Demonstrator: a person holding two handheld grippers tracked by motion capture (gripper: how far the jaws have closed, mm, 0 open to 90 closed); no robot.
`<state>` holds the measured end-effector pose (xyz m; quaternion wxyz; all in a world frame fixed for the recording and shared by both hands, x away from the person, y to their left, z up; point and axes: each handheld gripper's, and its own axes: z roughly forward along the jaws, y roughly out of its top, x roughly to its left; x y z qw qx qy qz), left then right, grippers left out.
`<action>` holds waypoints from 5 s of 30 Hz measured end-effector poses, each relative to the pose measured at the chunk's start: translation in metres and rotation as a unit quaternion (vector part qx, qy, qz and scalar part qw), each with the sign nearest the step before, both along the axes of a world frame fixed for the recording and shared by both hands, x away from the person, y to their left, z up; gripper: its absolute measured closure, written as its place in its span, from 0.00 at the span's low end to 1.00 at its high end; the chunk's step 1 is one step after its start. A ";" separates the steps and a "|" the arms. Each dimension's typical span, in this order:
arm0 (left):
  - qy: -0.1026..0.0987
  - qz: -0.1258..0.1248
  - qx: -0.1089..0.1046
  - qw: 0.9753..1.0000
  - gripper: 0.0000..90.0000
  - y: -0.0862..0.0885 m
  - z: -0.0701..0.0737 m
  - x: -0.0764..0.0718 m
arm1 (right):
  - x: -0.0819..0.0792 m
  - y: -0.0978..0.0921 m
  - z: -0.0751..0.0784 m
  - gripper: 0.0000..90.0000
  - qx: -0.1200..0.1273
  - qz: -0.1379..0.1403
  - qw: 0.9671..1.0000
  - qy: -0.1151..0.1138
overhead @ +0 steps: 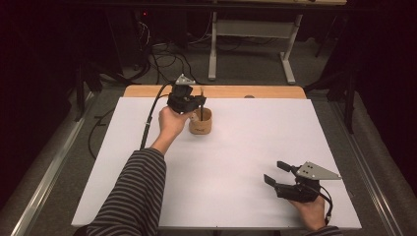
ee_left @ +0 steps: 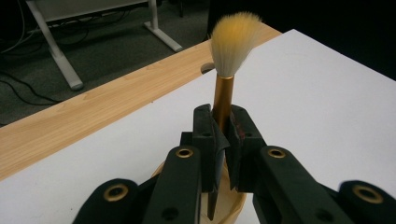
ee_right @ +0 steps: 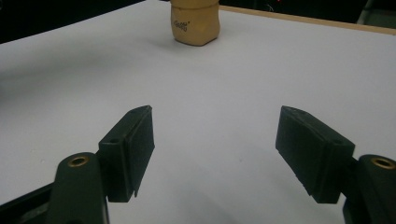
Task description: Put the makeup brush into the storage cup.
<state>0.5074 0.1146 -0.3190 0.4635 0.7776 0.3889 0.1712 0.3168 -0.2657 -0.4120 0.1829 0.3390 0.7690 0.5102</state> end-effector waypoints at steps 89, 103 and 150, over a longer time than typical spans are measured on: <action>-0.045 -0.009 -0.022 0.999 0.50 0.056 0.022 -0.080 | -0.001 0.001 0.000 0.33 -0.005 -0.001 1.000 0.002; -0.050 -0.007 -0.031 0.998 0.50 0.068 0.024 -0.094 | -0.001 0.002 0.000 0.33 -0.007 0.001 1.000 0.001; -0.047 0.014 -0.068 0.996 0.49 0.109 0.005 -0.139 | -0.001 0.002 0.000 0.33 -0.008 -0.002 1.000 0.005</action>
